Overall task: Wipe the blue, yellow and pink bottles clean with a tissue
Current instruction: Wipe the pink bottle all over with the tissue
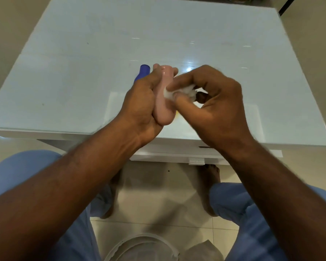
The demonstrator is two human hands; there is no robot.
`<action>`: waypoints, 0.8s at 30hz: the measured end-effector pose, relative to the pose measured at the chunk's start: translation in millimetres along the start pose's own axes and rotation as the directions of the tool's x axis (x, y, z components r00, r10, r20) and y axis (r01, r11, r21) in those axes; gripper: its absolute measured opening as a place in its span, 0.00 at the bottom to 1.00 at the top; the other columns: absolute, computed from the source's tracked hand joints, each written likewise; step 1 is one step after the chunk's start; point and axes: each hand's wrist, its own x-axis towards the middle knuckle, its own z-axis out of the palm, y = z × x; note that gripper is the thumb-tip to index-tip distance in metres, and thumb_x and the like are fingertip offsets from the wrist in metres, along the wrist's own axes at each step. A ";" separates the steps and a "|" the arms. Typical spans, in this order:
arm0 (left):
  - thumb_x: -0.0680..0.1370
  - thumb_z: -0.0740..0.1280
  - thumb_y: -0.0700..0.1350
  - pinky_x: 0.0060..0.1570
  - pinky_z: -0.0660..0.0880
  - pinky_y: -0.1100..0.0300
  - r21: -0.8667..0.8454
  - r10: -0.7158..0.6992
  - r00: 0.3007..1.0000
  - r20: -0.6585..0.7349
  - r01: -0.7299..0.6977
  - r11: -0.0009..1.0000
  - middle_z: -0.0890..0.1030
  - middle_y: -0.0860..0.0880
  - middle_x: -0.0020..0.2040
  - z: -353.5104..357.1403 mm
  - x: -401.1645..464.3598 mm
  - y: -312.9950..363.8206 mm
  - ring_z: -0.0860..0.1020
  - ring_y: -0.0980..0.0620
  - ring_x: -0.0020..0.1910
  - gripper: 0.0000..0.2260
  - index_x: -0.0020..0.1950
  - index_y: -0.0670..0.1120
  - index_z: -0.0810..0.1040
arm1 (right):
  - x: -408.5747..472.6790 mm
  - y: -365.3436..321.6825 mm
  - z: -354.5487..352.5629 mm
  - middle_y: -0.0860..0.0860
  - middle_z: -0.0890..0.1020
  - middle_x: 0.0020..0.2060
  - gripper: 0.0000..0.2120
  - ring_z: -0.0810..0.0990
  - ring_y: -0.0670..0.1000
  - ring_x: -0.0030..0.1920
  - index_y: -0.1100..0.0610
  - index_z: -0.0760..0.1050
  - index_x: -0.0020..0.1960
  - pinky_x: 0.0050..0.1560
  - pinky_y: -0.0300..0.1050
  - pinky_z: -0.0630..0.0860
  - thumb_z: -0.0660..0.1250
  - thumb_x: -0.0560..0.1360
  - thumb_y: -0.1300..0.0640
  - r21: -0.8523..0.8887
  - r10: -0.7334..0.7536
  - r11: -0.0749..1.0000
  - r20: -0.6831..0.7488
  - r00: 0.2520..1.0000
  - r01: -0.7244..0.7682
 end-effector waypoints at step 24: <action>0.86 0.58 0.52 0.54 0.84 0.49 -0.109 -0.033 0.999 0.010 0.034 0.994 0.81 0.41 0.66 3.2 -3.0 3.3 0.82 0.42 0.59 0.23 0.79 0.44 0.67 | 5.4 4.8 1.9 0.46 0.86 0.51 0.08 0.86 0.45 0.55 0.55 0.86 0.55 0.49 0.31 0.79 0.73 0.80 0.66 0.062 0.128 0.990 -0.022 0.992 -0.126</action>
